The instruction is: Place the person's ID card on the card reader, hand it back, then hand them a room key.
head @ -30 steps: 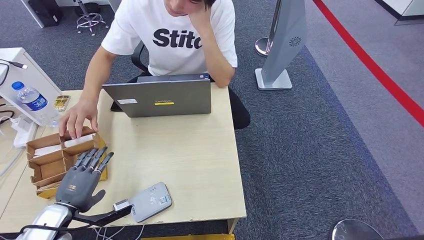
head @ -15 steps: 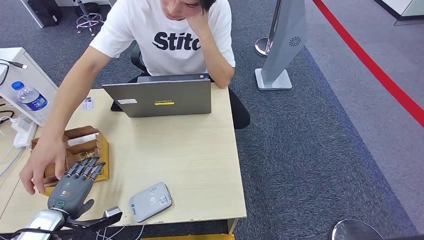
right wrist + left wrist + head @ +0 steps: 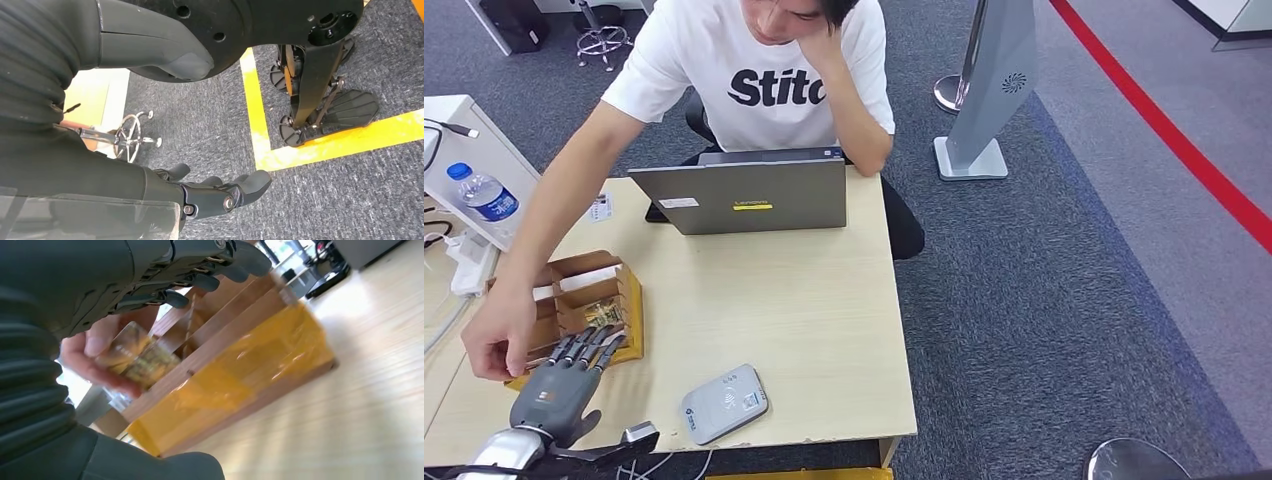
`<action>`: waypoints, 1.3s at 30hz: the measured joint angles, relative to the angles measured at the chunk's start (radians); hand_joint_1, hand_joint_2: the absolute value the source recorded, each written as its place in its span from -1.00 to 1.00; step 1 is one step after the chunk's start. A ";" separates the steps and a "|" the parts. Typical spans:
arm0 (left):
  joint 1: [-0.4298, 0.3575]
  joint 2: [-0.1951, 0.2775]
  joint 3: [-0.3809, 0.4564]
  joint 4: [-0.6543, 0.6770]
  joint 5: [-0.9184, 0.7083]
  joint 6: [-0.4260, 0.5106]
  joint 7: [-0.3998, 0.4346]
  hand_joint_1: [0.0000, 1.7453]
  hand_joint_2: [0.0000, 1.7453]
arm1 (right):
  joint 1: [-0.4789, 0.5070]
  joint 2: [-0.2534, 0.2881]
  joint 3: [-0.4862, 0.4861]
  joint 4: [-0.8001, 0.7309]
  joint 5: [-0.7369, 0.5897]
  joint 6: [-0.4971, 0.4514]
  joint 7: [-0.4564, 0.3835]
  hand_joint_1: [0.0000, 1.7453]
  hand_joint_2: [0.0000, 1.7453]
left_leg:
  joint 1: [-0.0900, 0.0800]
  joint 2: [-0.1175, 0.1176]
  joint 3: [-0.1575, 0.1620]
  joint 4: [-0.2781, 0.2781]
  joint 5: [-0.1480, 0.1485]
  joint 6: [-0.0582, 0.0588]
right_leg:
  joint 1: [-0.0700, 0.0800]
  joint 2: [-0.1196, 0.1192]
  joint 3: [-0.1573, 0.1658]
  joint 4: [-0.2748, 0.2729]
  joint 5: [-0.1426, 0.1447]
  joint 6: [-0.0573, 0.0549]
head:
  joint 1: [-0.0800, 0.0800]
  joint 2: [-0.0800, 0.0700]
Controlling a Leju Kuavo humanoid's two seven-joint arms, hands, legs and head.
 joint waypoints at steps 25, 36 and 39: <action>0.099 -0.002 0.177 -0.050 0.015 0.027 0.002 -1.00 1.00 | 0.001 0.000 -0.016 0.000 0.019 -0.002 -0.001 -1.00 1.00 | 0.000 0.000 0.000 0.000 0.000 0.000 | 0.000 -0.001 0.000 0.000 0.000 0.000 | 0.000 0.000; 0.103 -0.002 0.185 -0.054 0.015 0.027 0.002 -1.00 1.00 | 0.001 0.000 -0.016 0.000 0.019 -0.002 -0.001 -1.00 1.00 | 0.000 0.000 0.000 0.000 0.000 0.000 | 0.000 -0.001 0.000 0.000 0.000 0.000 | 0.000 0.000; 0.103 -0.002 0.186 -0.055 0.015 0.027 0.002 -1.00 1.00 | 0.001 0.000 -0.016 0.000 0.019 -0.002 -0.001 -1.00 1.00 | 0.000 0.000 0.000 0.000 0.000 0.000 | 0.000 -0.001 0.000 0.000 0.000 0.000 | 0.000 0.000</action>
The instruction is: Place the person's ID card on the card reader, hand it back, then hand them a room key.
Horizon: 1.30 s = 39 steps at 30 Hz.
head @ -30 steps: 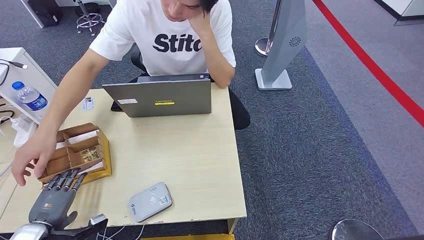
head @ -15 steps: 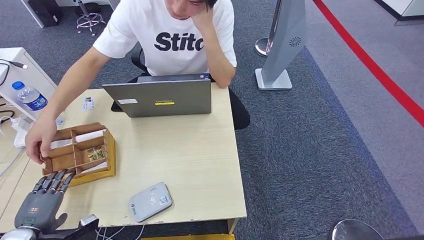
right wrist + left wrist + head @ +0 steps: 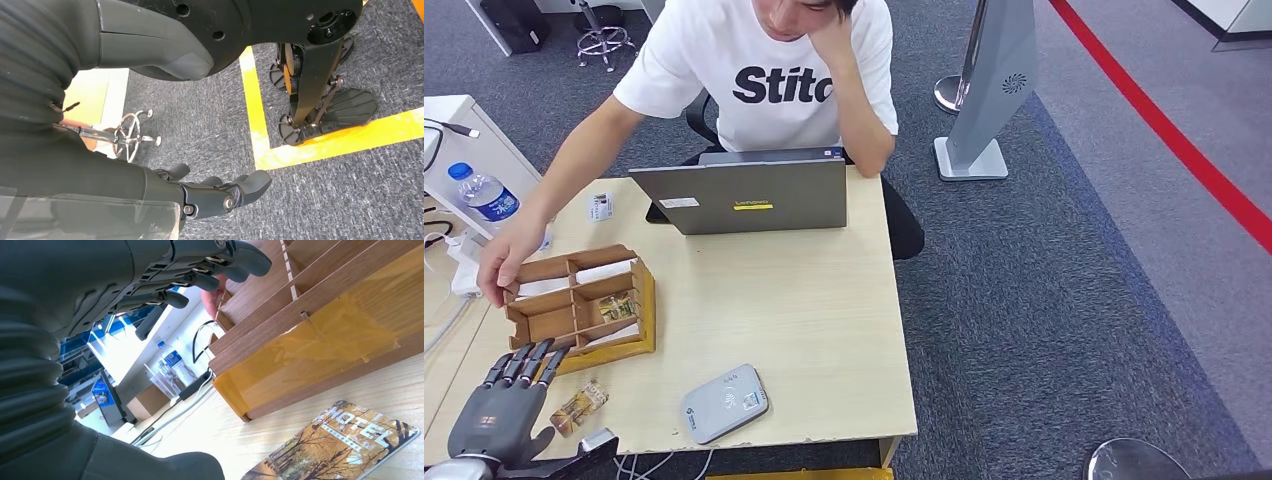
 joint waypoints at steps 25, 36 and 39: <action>-0.033 -0.083 0.129 -0.002 -0.056 0.082 -0.003 -1.00 1.00 | 0.001 0.012 -0.020 -0.006 0.047 0.001 0.002 -1.00 1.00 | 0.000 0.000 0.000 0.000 0.000 0.000 | 0.000 0.000 0.000 0.000 0.000 0.000 | 0.000 0.000; -0.051 -0.126 0.174 0.022 -0.059 0.091 -0.013 -1.00 1.00 | 0.001 0.014 -0.034 -0.011 0.054 0.003 0.003 -1.00 1.00 | 0.000 0.000 0.000 0.000 0.000 0.000 | 0.000 0.000 0.000 0.000 0.000 0.000 | 0.000 0.000; -0.053 -0.132 0.179 0.026 -0.060 0.092 -0.015 -1.00 1.00 | 0.001 0.014 -0.037 -0.011 0.063 0.004 0.003 -1.00 1.00 | 0.000 0.000 0.000 0.000 0.000 0.000 | 0.000 0.000 0.000 0.000 0.000 0.000 | 0.000 0.000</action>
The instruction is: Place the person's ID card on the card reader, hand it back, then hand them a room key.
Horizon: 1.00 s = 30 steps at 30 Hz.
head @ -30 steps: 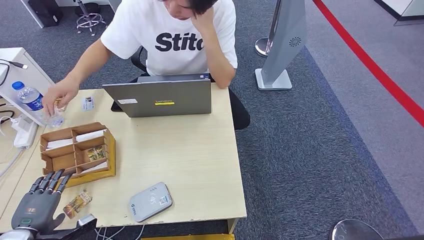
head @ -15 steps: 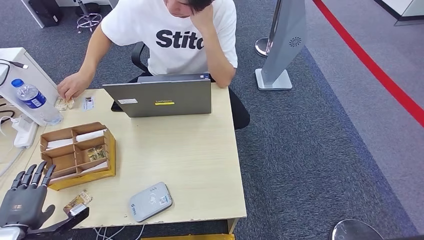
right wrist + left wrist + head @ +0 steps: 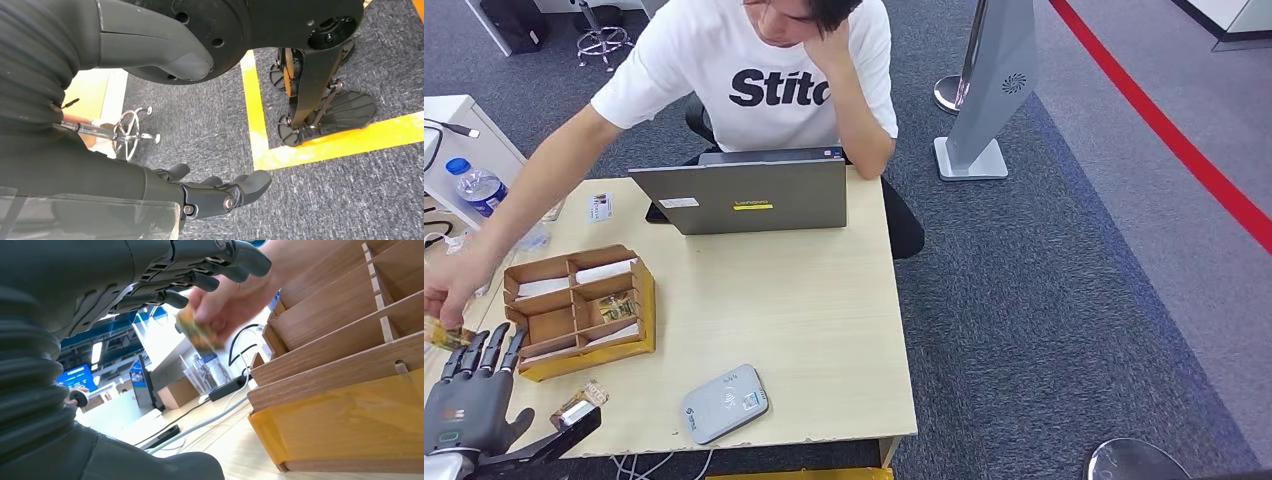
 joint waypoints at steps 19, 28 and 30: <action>-0.002 -0.012 0.013 0.002 -0.004 0.002 -0.015 -1.00 1.00 | 0.001 0.001 -0.024 -0.003 0.038 0.000 0.007 -1.00 1.00 | 0.000 0.000 0.000 0.000 0.000 0.000 | 0.000 0.000 0.000 0.000 0.000 0.000 | 0.000 0.000; -0.001 -0.017 0.013 0.001 -0.006 0.002 -0.018 -1.00 1.00 | 0.001 0.005 -0.036 -0.003 0.042 0.000 0.009 -1.00 1.00 | 0.000 0.000 0.000 0.000 0.000 0.000 | 0.000 0.000 0.000 0.000 0.000 0.000 | 0.000 0.000; -0.001 -0.018 0.013 0.001 -0.006 0.002 -0.018 -1.00 1.00 | 0.002 0.005 -0.037 -0.003 0.042 0.000 0.009 -1.00 1.00 | 0.000 0.000 0.000 0.000 0.000 0.000 | 0.000 0.000 0.000 0.000 0.000 0.000 | 0.000 0.000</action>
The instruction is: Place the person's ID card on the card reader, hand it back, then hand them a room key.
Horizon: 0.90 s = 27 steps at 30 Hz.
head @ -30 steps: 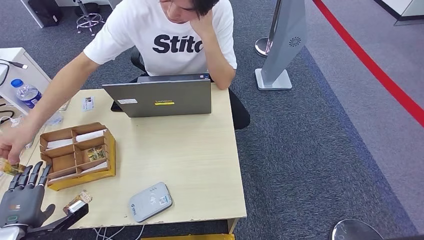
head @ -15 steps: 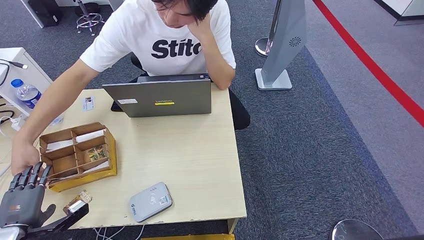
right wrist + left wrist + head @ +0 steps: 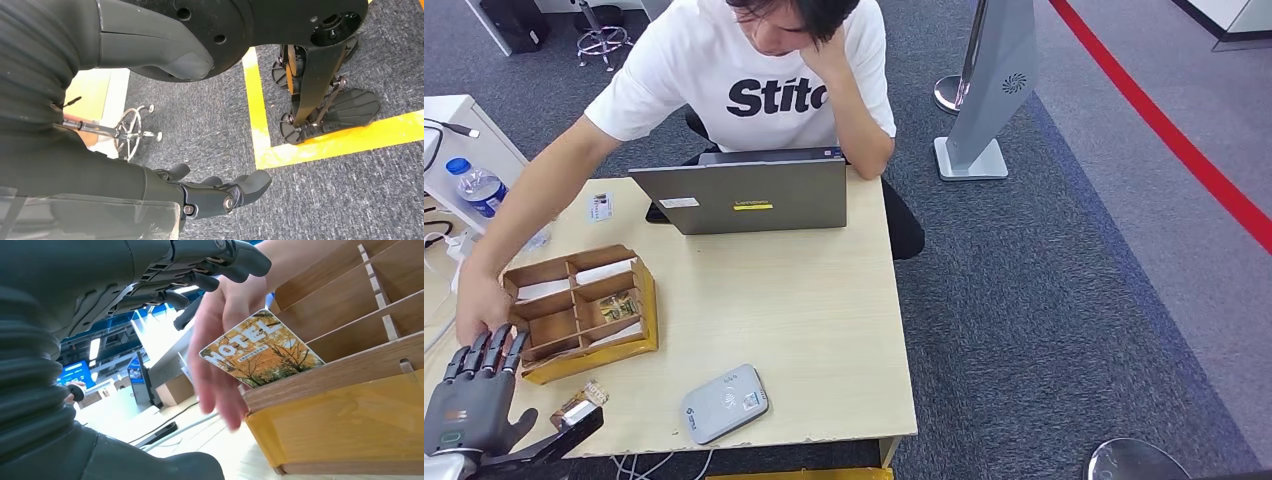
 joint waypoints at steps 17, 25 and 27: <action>0.000 0.000 0.003 0.000 0.000 0.000 0.000 -1.00 1.00 | 0.002 0.000 -0.001 -0.003 0.001 0.000 0.003 -1.00 1.00 | 0.000 0.000 0.000 0.000 0.000 0.000 | 0.000 0.000 0.000 0.000 0.000 0.000 | 0.000 0.000; 0.000 0.000 0.003 0.000 0.000 0.000 0.000 -1.00 1.00 | 0.002 0.000 -0.002 -0.004 0.001 0.000 0.003 -1.00 1.00 | 0.000 0.000 0.000 0.000 0.000 0.000 | 0.000 0.000 0.000 0.000 0.000 0.000 | 0.000 0.000; 0.000 0.000 0.003 0.000 0.000 0.000 0.000 -1.00 1.00 | 0.002 0.000 -0.002 -0.004 0.001 0.000 0.003 -1.00 1.00 | 0.000 0.000 0.000 0.000 0.000 0.000 | 0.000 0.000 0.000 0.000 0.000 0.000 | 0.000 0.000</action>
